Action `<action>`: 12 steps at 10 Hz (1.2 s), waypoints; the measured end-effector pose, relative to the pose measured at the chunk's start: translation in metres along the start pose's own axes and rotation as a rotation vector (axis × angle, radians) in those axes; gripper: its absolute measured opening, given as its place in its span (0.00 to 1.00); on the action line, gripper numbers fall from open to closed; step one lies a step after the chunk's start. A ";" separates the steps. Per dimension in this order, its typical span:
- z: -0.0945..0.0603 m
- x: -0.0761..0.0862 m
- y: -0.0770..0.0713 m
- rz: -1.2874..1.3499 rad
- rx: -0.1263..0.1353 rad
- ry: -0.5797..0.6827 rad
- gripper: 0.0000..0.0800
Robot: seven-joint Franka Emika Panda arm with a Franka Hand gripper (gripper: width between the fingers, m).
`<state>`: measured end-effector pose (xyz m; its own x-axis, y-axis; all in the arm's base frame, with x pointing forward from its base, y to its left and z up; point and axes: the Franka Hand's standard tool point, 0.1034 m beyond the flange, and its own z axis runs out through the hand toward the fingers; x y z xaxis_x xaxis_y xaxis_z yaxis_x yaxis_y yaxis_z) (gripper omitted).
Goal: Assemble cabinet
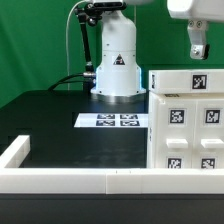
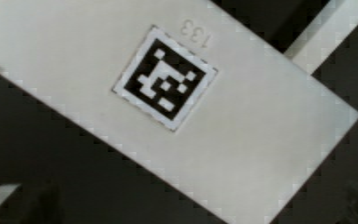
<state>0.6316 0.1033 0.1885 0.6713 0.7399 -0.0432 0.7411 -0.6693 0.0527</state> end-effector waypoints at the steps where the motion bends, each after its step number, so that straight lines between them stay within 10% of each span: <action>1: 0.000 0.000 0.000 -0.126 0.000 -0.002 1.00; 12: 0.023 -0.031 0.019 -0.571 -0.024 0.016 1.00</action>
Offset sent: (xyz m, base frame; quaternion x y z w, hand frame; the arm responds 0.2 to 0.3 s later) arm -0.0062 0.0010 -0.0023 0.0342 -0.0029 -0.2701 0.9622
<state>0.6252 0.0666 0.1679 0.1641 0.9848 -0.0561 0.9857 -0.1615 0.0486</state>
